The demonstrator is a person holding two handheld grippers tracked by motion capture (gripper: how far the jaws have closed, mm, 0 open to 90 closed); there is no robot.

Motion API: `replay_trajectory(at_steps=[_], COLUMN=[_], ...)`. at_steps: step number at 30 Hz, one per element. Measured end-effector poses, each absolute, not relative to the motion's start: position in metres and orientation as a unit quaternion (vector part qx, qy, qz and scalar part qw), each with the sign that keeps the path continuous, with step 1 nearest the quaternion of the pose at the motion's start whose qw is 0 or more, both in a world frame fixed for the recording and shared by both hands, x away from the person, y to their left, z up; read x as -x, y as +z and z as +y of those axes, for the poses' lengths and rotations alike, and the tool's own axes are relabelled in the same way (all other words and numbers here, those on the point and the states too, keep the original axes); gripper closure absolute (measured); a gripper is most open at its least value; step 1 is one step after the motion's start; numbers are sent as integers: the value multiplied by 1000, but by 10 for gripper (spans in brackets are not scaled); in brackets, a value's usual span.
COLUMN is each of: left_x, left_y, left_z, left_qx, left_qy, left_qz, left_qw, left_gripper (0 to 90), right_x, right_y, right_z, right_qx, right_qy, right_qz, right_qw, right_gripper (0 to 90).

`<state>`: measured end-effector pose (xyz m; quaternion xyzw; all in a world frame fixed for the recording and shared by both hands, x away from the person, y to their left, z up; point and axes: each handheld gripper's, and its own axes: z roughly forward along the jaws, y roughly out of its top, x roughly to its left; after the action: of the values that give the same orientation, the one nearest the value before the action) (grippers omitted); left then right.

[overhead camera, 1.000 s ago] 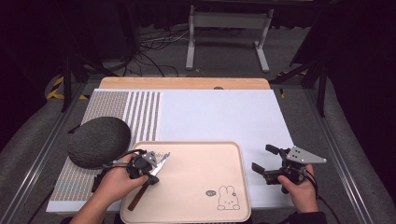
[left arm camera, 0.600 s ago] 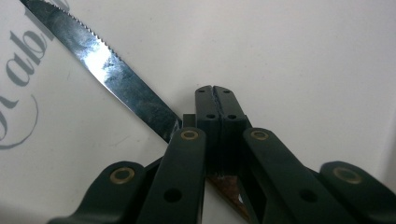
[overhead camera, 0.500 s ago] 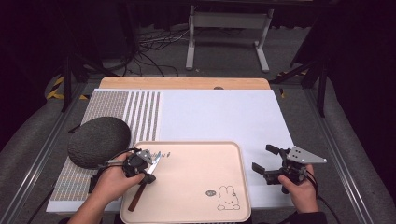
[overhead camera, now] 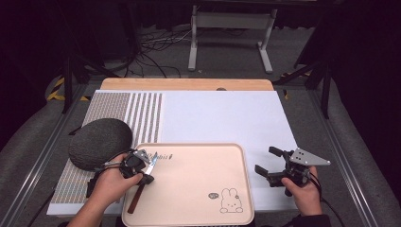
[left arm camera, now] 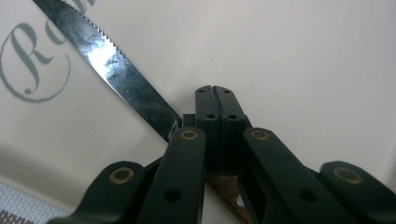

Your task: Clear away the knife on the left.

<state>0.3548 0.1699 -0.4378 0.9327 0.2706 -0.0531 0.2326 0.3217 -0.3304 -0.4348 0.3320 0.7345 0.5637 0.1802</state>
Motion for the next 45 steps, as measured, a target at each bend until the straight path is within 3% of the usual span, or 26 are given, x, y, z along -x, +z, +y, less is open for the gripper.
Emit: replay_trajectory(at_steps=[36, 45], left_x=[-353, -351], left_y=[-437, -432], left_z=[197, 191], left_qx=[-917, -923], left_qy=[-44, -34], left_qz=[326, 298], left_qw=[227, 240], left_gripper=[876, 789], right_x=[-321, -321], right_y=[-435, -435], right_z=[-330, -330], right_qx=[-329, -329], right_qy=[563, 563], right_qz=[737, 737], right_qw=[178, 179], right_gripper=[34, 34])
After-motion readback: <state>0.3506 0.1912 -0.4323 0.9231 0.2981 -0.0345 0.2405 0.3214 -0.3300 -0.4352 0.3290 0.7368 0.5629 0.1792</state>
